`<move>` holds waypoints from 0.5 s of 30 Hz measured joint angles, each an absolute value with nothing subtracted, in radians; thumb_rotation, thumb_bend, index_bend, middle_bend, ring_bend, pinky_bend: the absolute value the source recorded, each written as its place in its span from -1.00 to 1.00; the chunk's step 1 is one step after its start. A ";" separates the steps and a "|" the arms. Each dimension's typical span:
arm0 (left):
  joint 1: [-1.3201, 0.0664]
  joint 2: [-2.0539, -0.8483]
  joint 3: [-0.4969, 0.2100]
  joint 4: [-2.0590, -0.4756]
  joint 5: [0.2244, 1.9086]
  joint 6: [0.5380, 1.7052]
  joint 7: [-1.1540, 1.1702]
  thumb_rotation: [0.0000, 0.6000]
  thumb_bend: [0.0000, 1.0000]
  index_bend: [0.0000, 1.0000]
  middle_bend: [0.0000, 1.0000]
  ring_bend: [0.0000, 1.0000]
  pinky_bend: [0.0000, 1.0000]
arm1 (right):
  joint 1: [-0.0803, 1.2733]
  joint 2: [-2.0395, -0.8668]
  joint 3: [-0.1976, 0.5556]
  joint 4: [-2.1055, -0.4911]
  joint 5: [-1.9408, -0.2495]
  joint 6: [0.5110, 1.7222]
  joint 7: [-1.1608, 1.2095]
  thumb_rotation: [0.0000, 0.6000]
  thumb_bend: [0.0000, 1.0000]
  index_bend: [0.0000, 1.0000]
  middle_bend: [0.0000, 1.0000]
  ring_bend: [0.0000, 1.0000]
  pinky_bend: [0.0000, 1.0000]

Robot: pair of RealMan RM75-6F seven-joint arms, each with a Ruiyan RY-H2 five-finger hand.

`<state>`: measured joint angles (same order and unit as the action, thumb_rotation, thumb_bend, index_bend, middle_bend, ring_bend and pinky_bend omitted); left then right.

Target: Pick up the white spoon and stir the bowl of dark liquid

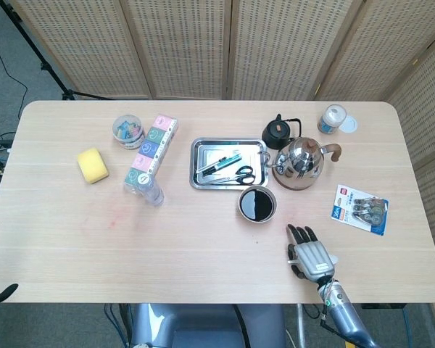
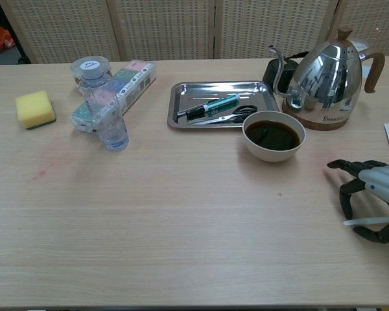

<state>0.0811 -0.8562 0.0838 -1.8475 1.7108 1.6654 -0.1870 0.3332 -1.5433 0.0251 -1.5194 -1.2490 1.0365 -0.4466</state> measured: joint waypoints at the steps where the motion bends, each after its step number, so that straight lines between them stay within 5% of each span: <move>1: 0.081 -0.856 0.084 -1.848 1.710 1.665 -0.187 1.00 -0.99 -1.00 -1.00 -1.00 -1.00 | 0.334 -1.544 0.025 -1.518 -1.245 1.036 -0.448 1.00 -0.27 0.02 -1.00 -1.00 -1.00; 15: 0.080 -0.857 0.083 -1.849 1.709 1.663 -0.185 1.00 -0.99 -1.00 -1.00 -1.00 -1.00 | 0.348 -1.544 0.020 -1.519 -1.202 1.022 -0.464 1.00 -0.10 0.12 -1.00 -1.00 -1.00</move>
